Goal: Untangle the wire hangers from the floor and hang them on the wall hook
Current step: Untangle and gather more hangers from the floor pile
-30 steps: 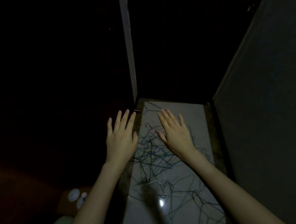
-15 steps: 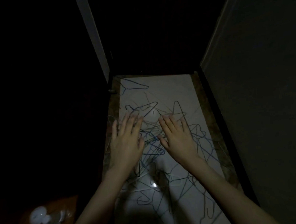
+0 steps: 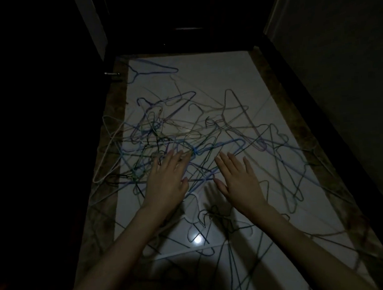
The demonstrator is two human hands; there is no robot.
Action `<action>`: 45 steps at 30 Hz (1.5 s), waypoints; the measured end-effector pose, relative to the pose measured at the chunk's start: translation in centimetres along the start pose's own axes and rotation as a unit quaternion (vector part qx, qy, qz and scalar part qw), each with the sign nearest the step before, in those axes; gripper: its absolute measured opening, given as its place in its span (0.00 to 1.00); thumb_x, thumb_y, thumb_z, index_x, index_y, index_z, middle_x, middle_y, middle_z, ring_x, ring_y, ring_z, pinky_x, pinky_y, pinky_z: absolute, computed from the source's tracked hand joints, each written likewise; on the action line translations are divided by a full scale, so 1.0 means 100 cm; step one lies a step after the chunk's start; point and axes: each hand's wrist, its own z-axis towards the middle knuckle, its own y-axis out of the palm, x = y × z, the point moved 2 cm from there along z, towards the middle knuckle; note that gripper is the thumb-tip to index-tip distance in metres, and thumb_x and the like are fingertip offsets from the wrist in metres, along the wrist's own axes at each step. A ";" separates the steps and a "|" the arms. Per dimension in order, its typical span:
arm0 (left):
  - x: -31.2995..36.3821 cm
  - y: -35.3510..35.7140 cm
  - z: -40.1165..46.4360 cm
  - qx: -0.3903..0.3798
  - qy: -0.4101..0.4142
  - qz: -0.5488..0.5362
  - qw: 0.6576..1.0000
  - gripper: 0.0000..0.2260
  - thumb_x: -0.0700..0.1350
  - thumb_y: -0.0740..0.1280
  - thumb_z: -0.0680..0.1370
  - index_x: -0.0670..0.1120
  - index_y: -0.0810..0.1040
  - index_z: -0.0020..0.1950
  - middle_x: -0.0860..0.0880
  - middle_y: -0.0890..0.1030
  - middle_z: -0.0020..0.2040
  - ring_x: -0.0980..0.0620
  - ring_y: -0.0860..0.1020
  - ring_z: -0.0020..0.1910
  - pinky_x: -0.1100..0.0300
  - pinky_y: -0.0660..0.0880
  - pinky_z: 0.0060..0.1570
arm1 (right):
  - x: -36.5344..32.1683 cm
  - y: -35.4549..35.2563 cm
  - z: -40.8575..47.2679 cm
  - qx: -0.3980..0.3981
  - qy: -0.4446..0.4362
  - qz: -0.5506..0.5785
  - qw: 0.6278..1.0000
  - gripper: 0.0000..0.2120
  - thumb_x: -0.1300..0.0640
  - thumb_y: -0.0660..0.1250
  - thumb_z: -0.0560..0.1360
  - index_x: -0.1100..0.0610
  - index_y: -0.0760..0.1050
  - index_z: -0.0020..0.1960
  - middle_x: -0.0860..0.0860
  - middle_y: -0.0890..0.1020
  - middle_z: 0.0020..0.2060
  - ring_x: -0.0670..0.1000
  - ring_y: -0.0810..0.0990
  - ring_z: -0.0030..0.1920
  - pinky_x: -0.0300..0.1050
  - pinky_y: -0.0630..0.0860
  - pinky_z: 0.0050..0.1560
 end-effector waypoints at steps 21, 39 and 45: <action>-0.005 0.195 -0.092 -0.071 -0.075 -0.077 0.992 0.23 0.50 0.55 0.74 0.46 0.70 0.68 0.46 0.76 0.64 0.47 0.74 0.63 0.51 0.57 0.67 | -0.024 0.189 -0.052 -0.098 0.004 0.169 0.981 0.23 0.47 0.58 0.74 0.59 0.73 0.63 0.56 0.78 0.60 0.56 0.77 0.60 0.57 0.70 0.61; -0.021 0.201 -0.096 0.004 -0.161 -0.111 0.981 0.14 0.49 0.59 0.75 0.45 0.82 0.48 0.49 0.84 0.40 0.48 0.81 0.37 0.54 0.74 0.48 | -0.015 0.196 0.003 -0.035 -0.055 0.176 0.982 0.11 0.59 0.70 0.71 0.56 0.79 0.53 0.56 0.80 0.50 0.60 0.76 0.53 0.53 0.75 0.45; -0.022 0.190 -0.095 0.030 -0.344 -0.306 0.887 0.17 0.39 0.63 0.78 0.51 0.72 0.65 0.49 0.70 0.56 0.50 0.75 0.47 0.56 0.73 0.47 | -0.037 0.187 -0.012 -0.107 -0.147 0.217 0.959 0.06 0.59 0.70 0.67 0.56 0.82 0.43 0.53 0.81 0.37 0.56 0.76 0.42 0.44 0.65 0.42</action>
